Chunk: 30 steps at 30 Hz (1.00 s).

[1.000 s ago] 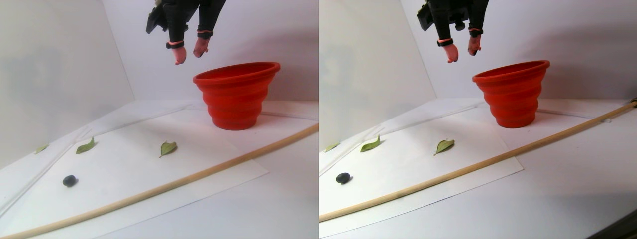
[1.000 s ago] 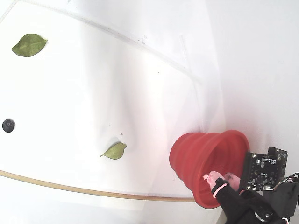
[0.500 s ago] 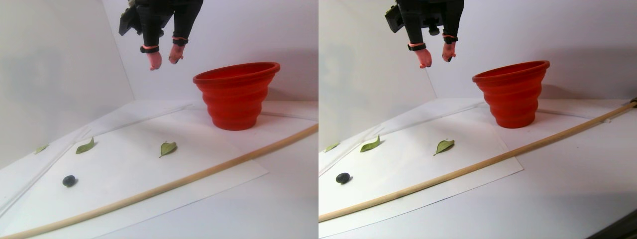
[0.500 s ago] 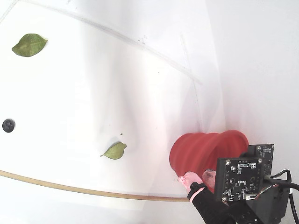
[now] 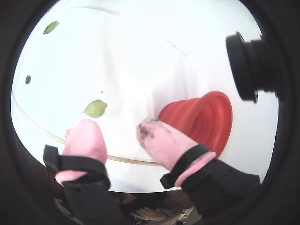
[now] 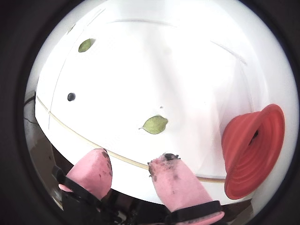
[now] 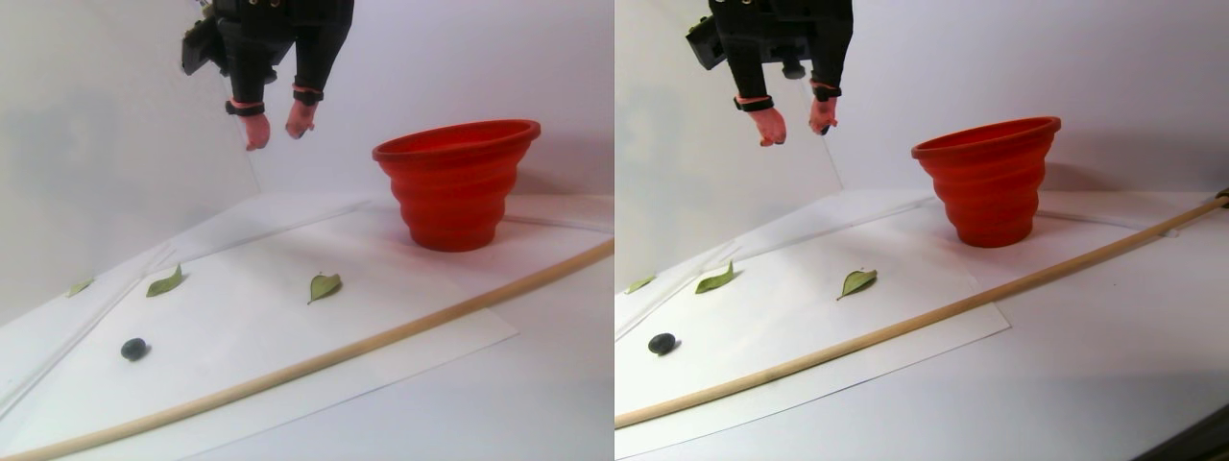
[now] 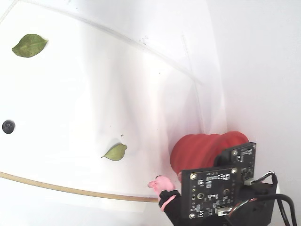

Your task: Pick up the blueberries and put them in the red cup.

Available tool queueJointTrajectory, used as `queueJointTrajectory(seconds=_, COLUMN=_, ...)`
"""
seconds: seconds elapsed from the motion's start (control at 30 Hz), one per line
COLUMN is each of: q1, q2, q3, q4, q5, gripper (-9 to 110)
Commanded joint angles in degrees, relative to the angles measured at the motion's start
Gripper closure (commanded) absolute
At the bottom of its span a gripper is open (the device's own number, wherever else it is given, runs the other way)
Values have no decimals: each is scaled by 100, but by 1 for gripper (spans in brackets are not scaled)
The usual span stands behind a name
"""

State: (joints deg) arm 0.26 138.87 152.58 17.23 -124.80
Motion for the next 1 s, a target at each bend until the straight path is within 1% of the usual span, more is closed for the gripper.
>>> queueJointTrajectory(seconds=0.0, q1=-299, q2=229, q3=9, q4=-237, q5=105, gripper=86)
queueJointTrajectory(seconds=0.97, q1=-1608, q2=-2136, q3=167, q4=-2531, q5=334, gripper=84)
